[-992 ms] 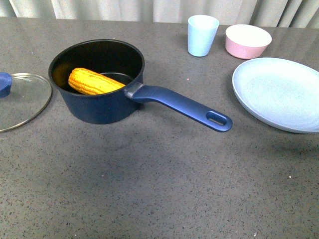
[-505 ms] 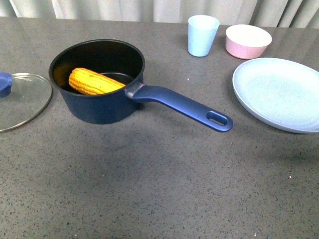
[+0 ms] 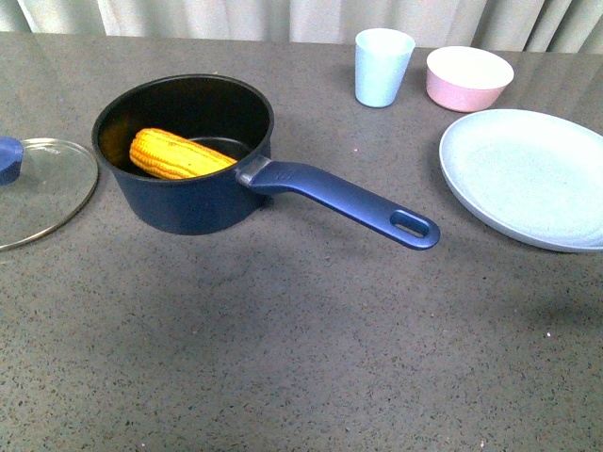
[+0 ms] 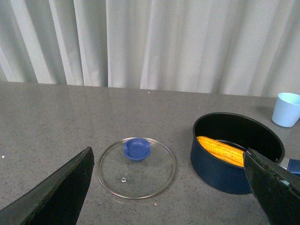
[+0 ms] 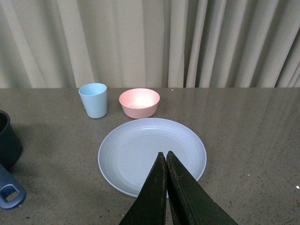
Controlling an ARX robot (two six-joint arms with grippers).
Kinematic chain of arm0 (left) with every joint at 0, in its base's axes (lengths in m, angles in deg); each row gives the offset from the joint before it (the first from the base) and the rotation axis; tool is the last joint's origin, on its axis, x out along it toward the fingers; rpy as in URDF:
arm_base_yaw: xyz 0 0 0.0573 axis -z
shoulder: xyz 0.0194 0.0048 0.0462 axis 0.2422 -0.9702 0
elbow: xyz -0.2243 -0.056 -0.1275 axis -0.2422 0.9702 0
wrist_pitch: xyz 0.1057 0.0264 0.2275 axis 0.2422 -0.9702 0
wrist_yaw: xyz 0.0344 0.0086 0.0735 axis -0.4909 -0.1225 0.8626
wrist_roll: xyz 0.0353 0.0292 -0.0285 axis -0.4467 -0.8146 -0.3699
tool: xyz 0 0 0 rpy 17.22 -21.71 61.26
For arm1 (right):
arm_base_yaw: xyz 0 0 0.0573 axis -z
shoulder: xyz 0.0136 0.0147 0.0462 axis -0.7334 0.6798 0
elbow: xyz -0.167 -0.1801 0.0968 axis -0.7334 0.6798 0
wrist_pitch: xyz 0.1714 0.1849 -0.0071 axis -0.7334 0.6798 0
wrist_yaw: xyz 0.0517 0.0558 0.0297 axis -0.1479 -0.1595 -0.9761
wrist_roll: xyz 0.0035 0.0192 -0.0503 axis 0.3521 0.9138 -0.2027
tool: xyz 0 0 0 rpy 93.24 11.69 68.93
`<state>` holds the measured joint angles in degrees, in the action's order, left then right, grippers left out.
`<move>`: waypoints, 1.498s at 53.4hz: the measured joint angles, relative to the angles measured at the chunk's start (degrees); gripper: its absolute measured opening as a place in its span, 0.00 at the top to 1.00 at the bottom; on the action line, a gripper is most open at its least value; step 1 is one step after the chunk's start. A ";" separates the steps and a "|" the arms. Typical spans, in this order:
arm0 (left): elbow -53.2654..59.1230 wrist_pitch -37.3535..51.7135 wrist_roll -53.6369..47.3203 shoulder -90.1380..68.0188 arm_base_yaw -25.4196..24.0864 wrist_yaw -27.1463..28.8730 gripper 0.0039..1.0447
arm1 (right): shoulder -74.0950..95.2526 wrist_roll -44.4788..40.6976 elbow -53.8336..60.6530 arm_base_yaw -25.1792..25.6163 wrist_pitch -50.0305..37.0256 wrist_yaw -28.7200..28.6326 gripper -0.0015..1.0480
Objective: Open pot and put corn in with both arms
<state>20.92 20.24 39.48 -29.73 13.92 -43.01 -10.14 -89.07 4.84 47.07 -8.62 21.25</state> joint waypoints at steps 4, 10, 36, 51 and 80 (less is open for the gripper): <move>0.00 0.00 0.00 0.00 0.00 0.00 0.08 | -1.53 0.00 -0.02 0.00 1.57 0.00 0.98; 0.02 0.00 0.00 0.00 0.00 0.00 0.08 | -10.38 0.02 -0.02 0.00 10.97 0.02 0.98; 0.00 0.00 0.00 0.00 0.00 0.00 0.08 | -11.02 0.02 -0.02 0.00 11.37 0.02 0.75; 0.00 0.00 0.00 0.00 0.00 0.00 0.08 | -11.02 0.02 -0.02 0.00 11.37 0.04 0.30; 0.00 0.00 0.00 0.00 0.00 0.00 0.08 | -11.02 0.09 -0.02 0.00 11.34 0.04 0.09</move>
<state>20.92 20.24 39.48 -29.73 13.92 -43.01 -21.16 -88.98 4.81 47.07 2.72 21.29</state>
